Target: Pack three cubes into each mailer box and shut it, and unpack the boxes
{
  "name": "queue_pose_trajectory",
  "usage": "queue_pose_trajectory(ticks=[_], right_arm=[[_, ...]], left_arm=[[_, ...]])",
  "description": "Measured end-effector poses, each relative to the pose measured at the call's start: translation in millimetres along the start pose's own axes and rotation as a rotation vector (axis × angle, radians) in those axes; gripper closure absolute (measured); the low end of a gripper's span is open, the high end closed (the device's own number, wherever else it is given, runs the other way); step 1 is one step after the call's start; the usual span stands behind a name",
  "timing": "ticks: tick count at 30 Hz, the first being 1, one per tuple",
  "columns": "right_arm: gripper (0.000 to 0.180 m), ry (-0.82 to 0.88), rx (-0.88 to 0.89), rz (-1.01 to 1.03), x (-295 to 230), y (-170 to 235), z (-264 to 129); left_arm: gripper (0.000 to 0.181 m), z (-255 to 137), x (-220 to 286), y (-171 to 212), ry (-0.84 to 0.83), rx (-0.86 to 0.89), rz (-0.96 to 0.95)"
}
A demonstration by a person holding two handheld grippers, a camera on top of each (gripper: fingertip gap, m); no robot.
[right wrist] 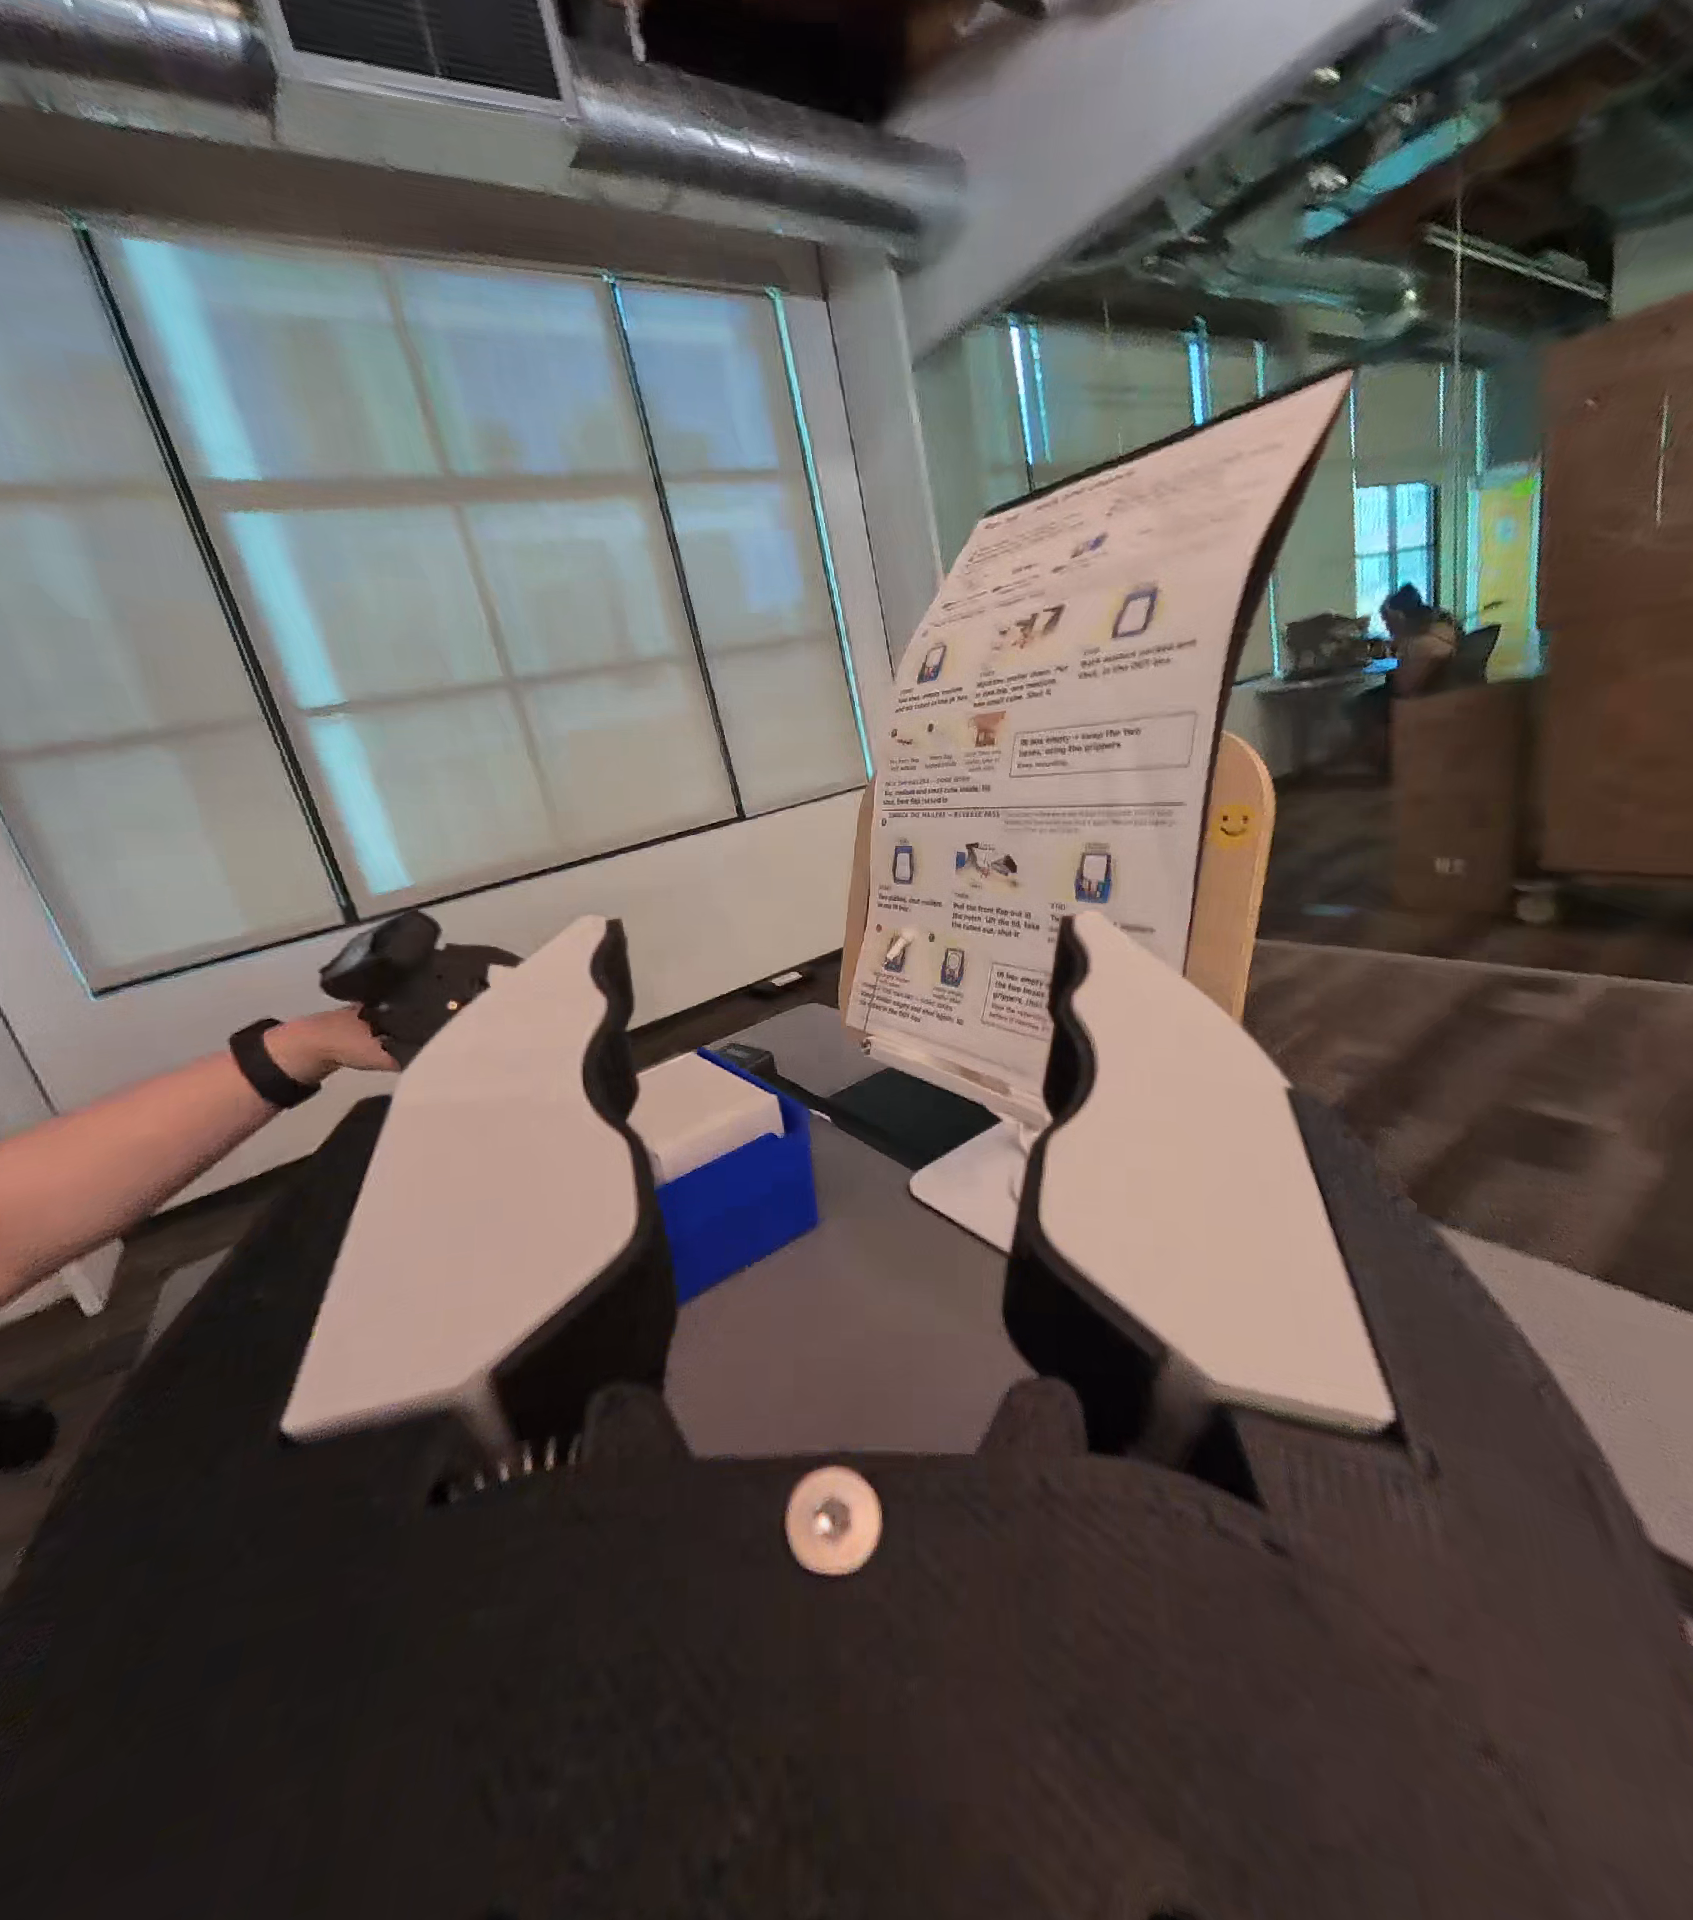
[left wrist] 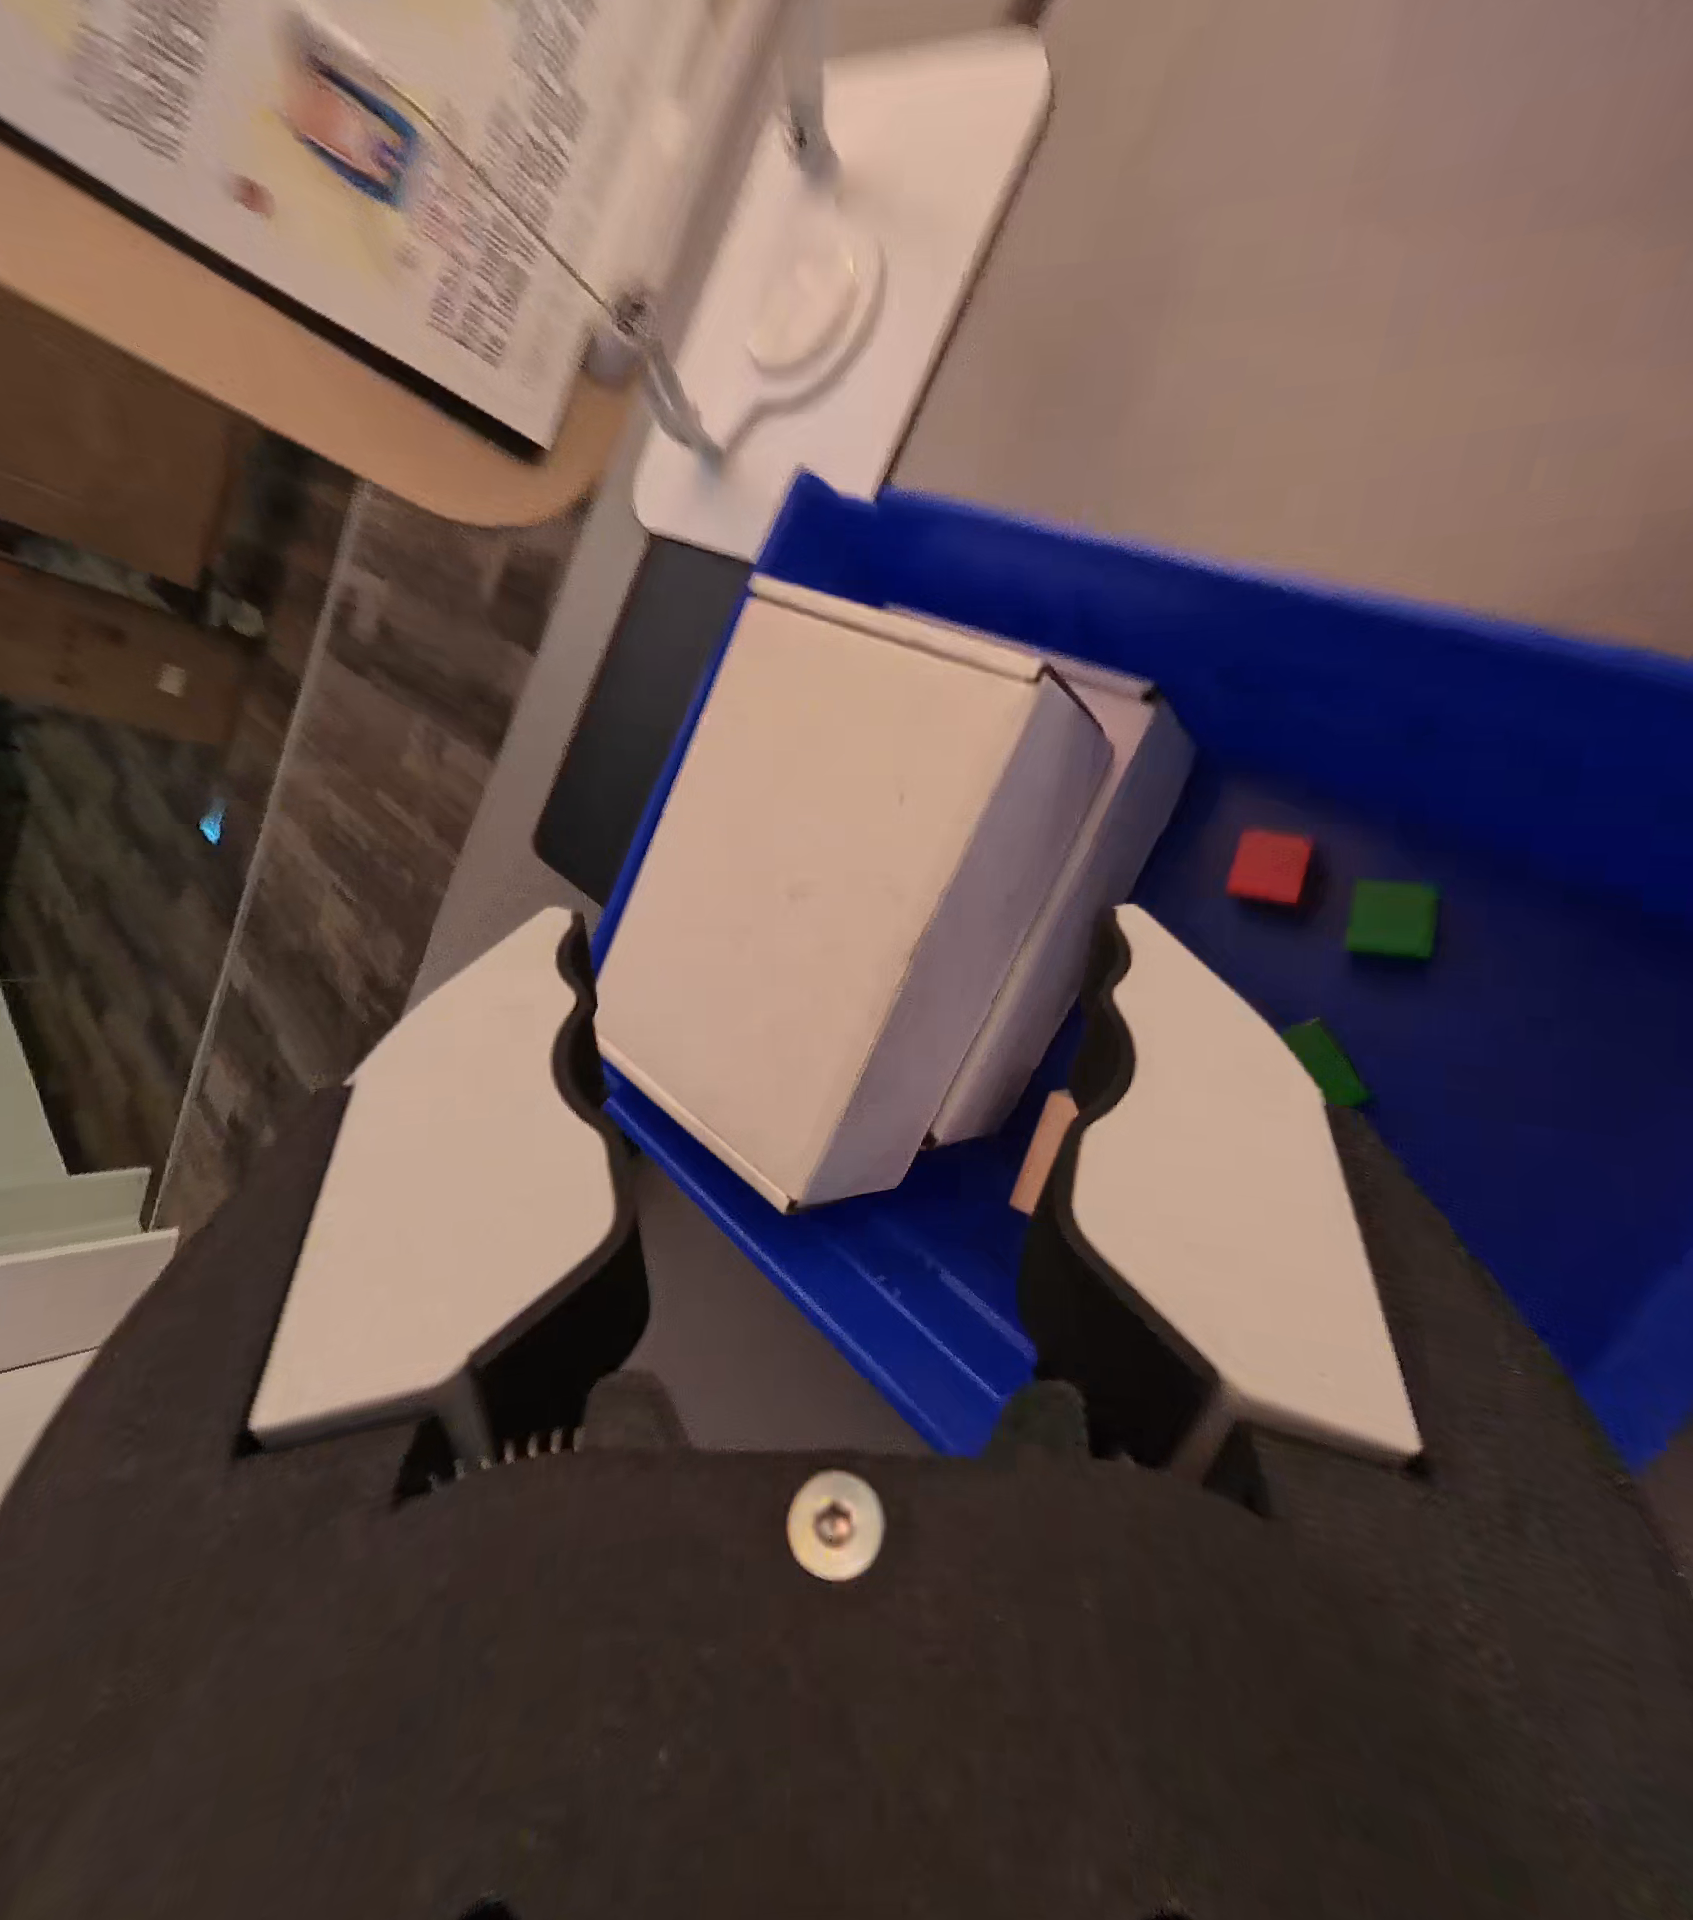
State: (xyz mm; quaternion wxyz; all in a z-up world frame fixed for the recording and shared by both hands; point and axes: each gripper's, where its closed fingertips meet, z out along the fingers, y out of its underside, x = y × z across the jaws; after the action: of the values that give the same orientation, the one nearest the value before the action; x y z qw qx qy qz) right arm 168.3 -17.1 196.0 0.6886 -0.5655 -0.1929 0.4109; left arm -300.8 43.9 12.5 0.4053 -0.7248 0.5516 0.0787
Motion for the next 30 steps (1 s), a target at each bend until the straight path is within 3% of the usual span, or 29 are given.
queue_pose_trajectory(ticks=[3, 6, 11, 16, 21, 30], right_arm=[[0.096, 0.015, 0.003, -0.114, -2.0, 6.6, 17.7], [0.095, -0.131, 0.043, -0.106, -22.9, 16.0, 33.2], [0.092, -0.199, -0.123, -0.062, -26.4, 50.3, 49.0], [0.092, -0.220, -0.150, -0.044, -29.3, 57.2, 52.5], [0.093, -0.145, -0.183, -0.122, -20.8, 61.8, 54.1], [0.096, -0.165, -0.172, -0.110, -25.5, 56.8, 47.0]], left_arm=[[0.087, 34.7, 3.2, 6.8, 0.097, -0.113, 0.030], [0.076, 58.2, 0.2, 15.9, 0.180, -0.226, 0.055], [0.055, 78.5, -1.4, 32.8, 0.340, -0.379, 0.049], [0.057, 91.3, -5.1, 53.8, 0.414, -0.495, 0.096], [0.051, 99.3, -0.6, 53.7, 0.447, -0.471, 0.077], [0.055, 80.4, 14.3, 55.9, 0.499, -0.490, 0.134]])
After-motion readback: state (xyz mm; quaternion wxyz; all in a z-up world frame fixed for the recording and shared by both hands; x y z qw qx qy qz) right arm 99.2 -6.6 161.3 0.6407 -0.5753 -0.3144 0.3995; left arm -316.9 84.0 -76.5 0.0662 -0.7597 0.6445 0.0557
